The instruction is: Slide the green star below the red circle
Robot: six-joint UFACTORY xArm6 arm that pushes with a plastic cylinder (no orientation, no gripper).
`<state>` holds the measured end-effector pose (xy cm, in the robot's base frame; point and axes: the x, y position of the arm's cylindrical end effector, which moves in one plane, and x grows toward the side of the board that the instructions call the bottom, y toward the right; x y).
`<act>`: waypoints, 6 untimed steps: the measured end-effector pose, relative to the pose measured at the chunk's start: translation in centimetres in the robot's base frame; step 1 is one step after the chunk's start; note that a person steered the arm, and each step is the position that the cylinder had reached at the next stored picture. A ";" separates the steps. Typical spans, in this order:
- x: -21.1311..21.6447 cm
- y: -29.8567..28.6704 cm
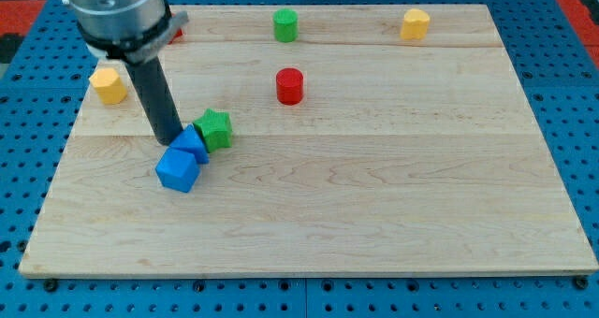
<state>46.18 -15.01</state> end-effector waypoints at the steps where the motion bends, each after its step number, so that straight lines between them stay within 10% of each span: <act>1: -0.4 2.8; 6: -6.7 5.2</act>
